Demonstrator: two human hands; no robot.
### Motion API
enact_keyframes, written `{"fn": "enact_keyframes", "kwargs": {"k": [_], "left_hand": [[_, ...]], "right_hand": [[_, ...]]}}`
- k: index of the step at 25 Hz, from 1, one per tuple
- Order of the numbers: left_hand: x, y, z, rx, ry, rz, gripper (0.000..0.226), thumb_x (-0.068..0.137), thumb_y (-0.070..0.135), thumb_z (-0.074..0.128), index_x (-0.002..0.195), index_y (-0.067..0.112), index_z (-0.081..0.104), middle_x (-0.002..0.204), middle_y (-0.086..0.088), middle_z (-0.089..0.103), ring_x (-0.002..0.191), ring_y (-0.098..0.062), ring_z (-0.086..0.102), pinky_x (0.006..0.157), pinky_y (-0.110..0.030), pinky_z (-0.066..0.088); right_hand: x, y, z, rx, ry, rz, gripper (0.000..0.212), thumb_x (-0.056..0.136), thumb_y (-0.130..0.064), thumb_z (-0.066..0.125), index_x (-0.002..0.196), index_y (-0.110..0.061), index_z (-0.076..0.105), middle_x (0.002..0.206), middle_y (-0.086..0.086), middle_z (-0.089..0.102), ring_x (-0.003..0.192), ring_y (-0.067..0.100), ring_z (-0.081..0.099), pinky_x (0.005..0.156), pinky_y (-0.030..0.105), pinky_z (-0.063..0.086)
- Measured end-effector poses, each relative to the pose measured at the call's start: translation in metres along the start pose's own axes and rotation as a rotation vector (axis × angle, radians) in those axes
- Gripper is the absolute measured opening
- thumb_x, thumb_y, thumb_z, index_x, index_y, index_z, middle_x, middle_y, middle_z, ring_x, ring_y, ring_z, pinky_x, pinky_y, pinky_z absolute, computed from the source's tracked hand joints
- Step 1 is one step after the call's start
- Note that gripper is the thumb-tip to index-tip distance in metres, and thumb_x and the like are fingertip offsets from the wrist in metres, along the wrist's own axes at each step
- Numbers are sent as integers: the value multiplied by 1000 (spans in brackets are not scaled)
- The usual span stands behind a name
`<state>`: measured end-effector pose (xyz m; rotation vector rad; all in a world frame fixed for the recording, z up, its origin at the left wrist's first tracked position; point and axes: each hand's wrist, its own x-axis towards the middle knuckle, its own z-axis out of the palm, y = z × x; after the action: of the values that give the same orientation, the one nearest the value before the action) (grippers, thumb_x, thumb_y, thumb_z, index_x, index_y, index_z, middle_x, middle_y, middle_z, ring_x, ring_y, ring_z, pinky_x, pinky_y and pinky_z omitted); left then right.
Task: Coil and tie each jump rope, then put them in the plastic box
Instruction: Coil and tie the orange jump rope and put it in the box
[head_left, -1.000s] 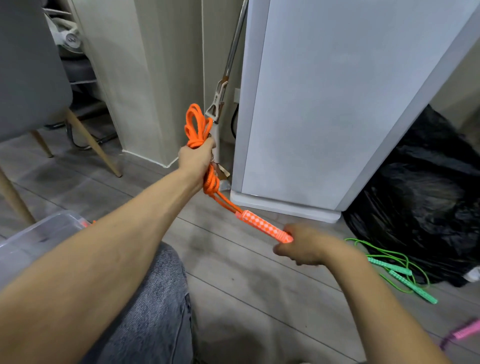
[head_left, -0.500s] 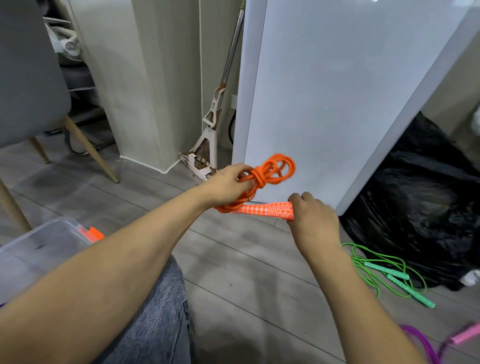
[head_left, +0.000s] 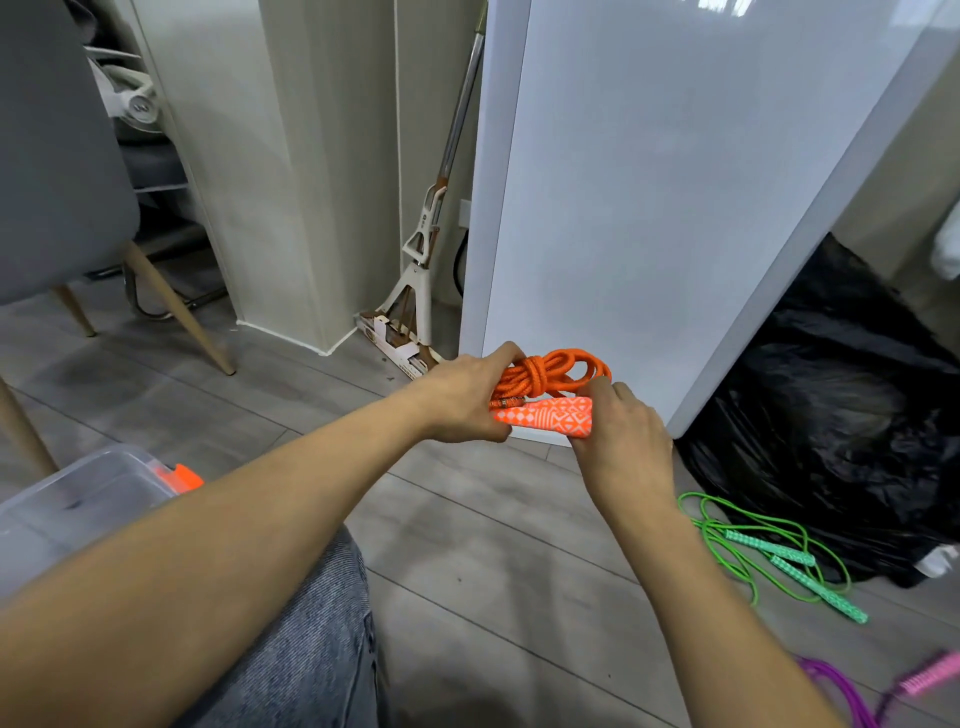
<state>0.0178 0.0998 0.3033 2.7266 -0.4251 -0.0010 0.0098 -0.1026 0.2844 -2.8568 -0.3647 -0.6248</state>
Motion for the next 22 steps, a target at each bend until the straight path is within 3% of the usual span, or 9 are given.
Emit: {"fn": "enact_keyframes", "kwargs": {"k": [2,5,8,10,13,17,22], "left_hand": [[1,-4,1,78,66,15,68,74,37,73,128,27,32,90,1,60,79,-28,60,74,-45,54],[-4,-15,-7,184,134,58,65,73,36,72,124,27,33,94,1,63,79,-28,61,71,-45,54],[-20,-37,-18,255,190,46,63,74,30,68,128,25,35,102,3,60,88,-27,62,61,-34,43],[-34,-54,-23,307,231,32,64,74,31,66,130,27,36,107,3,60,92,-26,63,59,-32,38],[-64,-86,-24,328,248,-42,71,74,30,66,137,27,34,114,2,59,97,-27,62,62,-36,46],[-112,-134,-16,311,274,-185,64,74,32,62,133,26,35,105,-1,61,91,-30,62,59,-34,40],[-185,-188,3,340,232,-483,57,76,28,61,128,20,40,93,-8,65,85,-37,63,57,-36,37]], "right_hand": [[2,-5,1,121,-14,17,39,81,-12,72,117,-10,56,104,12,63,87,39,61,66,35,32],[4,-19,5,288,-22,-10,53,79,-9,71,123,-14,44,113,10,59,89,39,61,69,41,45],[7,-35,8,229,-42,-146,92,71,-18,80,146,-28,28,124,9,49,92,34,59,76,43,50],[14,-45,10,93,-15,-209,104,67,-33,82,152,-34,22,142,11,39,109,33,56,87,46,48],[26,-74,24,106,-109,-312,103,70,-50,78,152,-37,18,159,7,22,137,32,39,106,50,38],[36,-130,63,286,-290,-453,100,71,-41,79,152,-37,19,150,-3,34,123,28,54,94,48,48],[31,-212,124,502,-400,-613,98,65,-21,84,147,-37,34,139,-7,43,114,23,58,84,40,54]]}}
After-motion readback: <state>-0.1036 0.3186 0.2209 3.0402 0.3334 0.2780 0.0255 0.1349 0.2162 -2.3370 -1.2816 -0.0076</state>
